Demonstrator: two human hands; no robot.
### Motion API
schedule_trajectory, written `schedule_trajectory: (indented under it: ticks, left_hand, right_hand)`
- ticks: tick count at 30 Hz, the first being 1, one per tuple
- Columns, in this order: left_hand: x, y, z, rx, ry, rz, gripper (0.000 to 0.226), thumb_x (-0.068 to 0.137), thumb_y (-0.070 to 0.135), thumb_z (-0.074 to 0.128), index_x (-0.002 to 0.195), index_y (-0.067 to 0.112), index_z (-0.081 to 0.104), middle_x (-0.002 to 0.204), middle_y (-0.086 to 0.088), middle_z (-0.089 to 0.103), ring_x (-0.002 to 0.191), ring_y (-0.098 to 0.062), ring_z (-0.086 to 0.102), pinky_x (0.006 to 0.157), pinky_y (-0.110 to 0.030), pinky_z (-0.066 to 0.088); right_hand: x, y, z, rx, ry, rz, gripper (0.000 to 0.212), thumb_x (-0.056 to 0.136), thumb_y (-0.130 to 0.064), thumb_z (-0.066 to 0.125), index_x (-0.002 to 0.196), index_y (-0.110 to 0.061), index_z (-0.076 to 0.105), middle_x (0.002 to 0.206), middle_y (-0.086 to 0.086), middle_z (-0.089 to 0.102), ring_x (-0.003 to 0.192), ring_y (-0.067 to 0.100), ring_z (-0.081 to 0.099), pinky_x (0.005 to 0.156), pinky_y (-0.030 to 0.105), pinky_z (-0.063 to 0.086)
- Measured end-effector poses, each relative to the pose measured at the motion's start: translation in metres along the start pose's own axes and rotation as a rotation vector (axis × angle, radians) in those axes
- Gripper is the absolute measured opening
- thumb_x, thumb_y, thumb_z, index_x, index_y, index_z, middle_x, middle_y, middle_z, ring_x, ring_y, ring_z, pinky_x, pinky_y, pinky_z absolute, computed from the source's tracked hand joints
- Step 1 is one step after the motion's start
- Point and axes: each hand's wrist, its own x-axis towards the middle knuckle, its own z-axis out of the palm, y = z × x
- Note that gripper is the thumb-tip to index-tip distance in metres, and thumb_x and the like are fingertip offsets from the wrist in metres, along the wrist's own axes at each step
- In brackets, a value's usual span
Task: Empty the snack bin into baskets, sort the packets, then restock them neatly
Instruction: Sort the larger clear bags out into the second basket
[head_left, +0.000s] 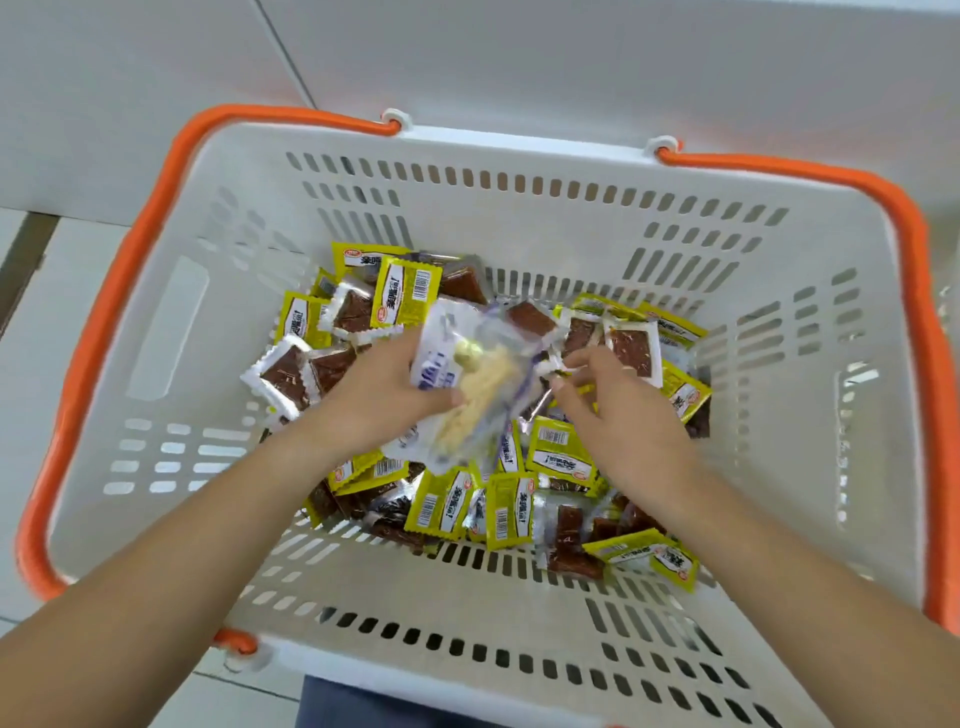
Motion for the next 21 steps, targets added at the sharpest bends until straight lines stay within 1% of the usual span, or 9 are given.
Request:
schedule_trajectory:
  ticks: [2, 4, 6, 8, 9, 11, 13, 17, 21]
  left_hand:
    - [0.007, -0.005, -0.015, -0.007, 0.164, -0.039, 0.035, 0.083, 0.014, 0.072, 0.114, 0.016, 0.056, 0.098, -0.002, 0.067, 0.09, -0.02, 0.065, 0.064, -0.031, 0.052]
    - [0.012, -0.008, -0.026, -0.117, 0.256, -0.037, 0.034, 0.083, 0.01, 0.071, 0.113, 0.017, 0.056, 0.094, 0.003, 0.066, 0.086, -0.013, 0.063, 0.063, -0.023, 0.047]
    - [0.012, -0.008, -0.031, -0.181, 0.275, -0.025, 0.034, 0.084, 0.009, 0.07, 0.111, 0.024, 0.056, 0.092, 0.01, 0.064, 0.082, -0.003, 0.06, 0.064, -0.019, 0.043]
    - [0.013, -0.008, -0.031, -0.194, 0.272, -0.017, 0.034, 0.083, 0.009, 0.07, 0.111, 0.024, 0.057, 0.093, 0.01, 0.065, 0.082, -0.003, 0.06, 0.066, -0.019, 0.043]
    - [0.014, -0.009, -0.03, -0.197, 0.269, -0.02, 0.034, 0.083, 0.009, 0.071, 0.111, 0.022, 0.057, 0.094, 0.01, 0.065, 0.083, -0.004, 0.061, 0.067, -0.02, 0.045]
    - [0.014, -0.009, -0.027, -0.212, 0.254, -0.022, 0.033, 0.082, 0.009, 0.071, 0.11, 0.022, 0.058, 0.095, 0.008, 0.067, 0.086, -0.009, 0.063, 0.071, -0.022, 0.047]
    - [0.014, -0.009, -0.025, -0.186, 0.241, -0.01, 0.032, 0.083, 0.01, 0.071, 0.108, 0.025, 0.058, 0.096, 0.007, 0.067, 0.087, -0.009, 0.063, 0.073, -0.022, 0.048]
    - [0.013, -0.008, -0.024, -0.144, 0.231, 0.012, 0.035, 0.085, 0.011, 0.069, 0.115, 0.023, 0.056, 0.094, 0.009, 0.065, 0.083, -0.003, 0.06, 0.067, -0.017, 0.044]
    - [0.014, -0.011, -0.024, -0.098, 0.24, 0.01, 0.04, 0.085, 0.013, 0.069, 0.122, 0.019, 0.055, 0.1, 0.003, 0.066, 0.085, -0.005, 0.061, 0.066, -0.016, 0.043]
  right_hand:
    - [-0.003, 0.013, 0.012, -0.417, -0.175, -0.137, 0.042, 0.1, -0.038, 0.039, 0.138, -0.02, 0.038, 0.127, 0.001, 0.053, 0.114, 0.022, 0.053, 0.077, 0.033, 0.048]
    - [-0.01, 0.023, 0.03, -0.65, -0.397, -0.172, 0.06, 0.098, -0.038, 0.043, 0.149, -0.014, 0.023, 0.148, 0.009, 0.037, 0.133, 0.026, 0.039, 0.088, 0.036, 0.048]
    - [-0.013, 0.022, 0.042, -0.81, -0.413, -0.224, 0.068, 0.088, -0.039, 0.059, 0.143, -0.005, 0.037, 0.134, 0.02, 0.052, 0.121, 0.031, 0.053, 0.082, 0.036, 0.05]
    - [-0.011, 0.018, 0.042, -0.817, -0.385, -0.267, 0.04, 0.088, -0.031, 0.058, 0.122, -0.009, 0.057, 0.104, 0.014, 0.066, 0.093, 0.029, 0.064, 0.057, 0.027, 0.041]
    - [-0.009, 0.017, 0.039, -0.762, -0.424, -0.238, 0.027, 0.093, -0.024, 0.05, 0.115, -0.012, 0.059, 0.101, 0.011, 0.066, 0.091, 0.029, 0.063, 0.052, 0.026, 0.034]
    - [-0.005, 0.02, 0.033, -0.771, -0.559, -0.169, 0.025, 0.093, -0.013, 0.044, 0.111, -0.014, 0.061, 0.104, 0.009, 0.065, 0.096, 0.029, 0.06, 0.055, 0.028, 0.034]
    - [-0.006, 0.018, 0.028, -0.856, -0.557, -0.24, 0.029, 0.09, -0.007, 0.048, 0.114, -0.015, 0.06, 0.117, 0.009, 0.059, 0.107, 0.026, 0.055, 0.065, 0.031, 0.04]
    - [-0.008, 0.017, 0.034, -0.974, -0.539, -0.48, 0.058, 0.09, 0.0, 0.05, 0.144, -0.007, 0.028, 0.155, 0.017, 0.018, 0.127, 0.032, 0.04, 0.085, 0.038, 0.046]
    - [0.005, 0.019, 0.031, -1.1, -0.426, -0.478, 0.072, 0.092, -0.01, 0.051, 0.148, -0.005, 0.007, 0.148, 0.016, 0.026, 0.124, 0.032, 0.039, 0.076, 0.034, 0.039]
